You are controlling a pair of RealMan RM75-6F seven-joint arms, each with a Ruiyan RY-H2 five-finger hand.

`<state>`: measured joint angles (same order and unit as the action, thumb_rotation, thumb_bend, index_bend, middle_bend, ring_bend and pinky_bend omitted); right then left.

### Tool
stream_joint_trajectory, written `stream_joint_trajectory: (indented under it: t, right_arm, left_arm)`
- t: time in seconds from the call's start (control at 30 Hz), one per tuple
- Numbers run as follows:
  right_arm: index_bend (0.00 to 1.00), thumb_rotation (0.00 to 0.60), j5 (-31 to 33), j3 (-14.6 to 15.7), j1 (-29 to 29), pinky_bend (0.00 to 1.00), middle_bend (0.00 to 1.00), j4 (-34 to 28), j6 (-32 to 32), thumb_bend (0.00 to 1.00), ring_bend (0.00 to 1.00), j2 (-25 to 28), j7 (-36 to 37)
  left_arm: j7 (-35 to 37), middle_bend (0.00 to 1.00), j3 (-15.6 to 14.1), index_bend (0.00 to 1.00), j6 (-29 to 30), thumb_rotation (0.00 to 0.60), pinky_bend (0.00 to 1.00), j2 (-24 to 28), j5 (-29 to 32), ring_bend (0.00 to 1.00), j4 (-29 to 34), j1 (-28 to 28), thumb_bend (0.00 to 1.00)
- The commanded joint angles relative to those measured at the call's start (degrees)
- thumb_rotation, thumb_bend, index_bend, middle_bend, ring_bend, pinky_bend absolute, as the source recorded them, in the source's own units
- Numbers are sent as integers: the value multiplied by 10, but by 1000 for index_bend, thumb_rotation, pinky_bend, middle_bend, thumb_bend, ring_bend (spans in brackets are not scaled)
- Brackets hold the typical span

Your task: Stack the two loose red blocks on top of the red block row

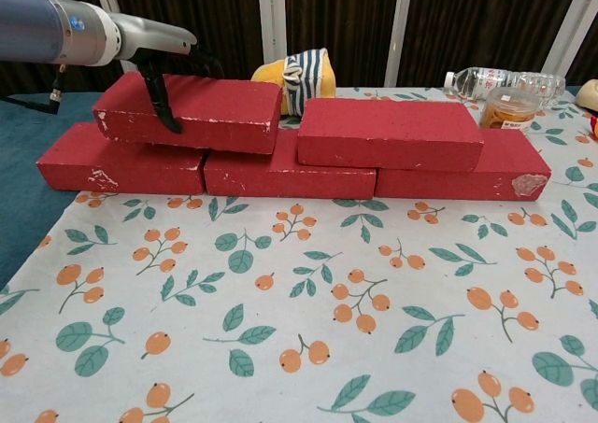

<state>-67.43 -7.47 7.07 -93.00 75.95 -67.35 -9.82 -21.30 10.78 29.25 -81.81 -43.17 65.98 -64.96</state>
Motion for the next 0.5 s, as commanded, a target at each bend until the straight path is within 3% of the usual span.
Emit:
stream_joint_trajectory:
  t: [0.03,0.5]
  right_arm:
    - [0,600,-1,0,-1,0,0,0,0,99,0,1,2]
    - [0,600,-2,-1,-3,0,0,3,-1,99,0,6,17]
  left_arm:
    - [1,337,-7,235,-1,600,249,-6,9,269,-5,-5,0]
    - [-9,333,-32,229,15,600,252,-29,75,269,-10,-37,0]
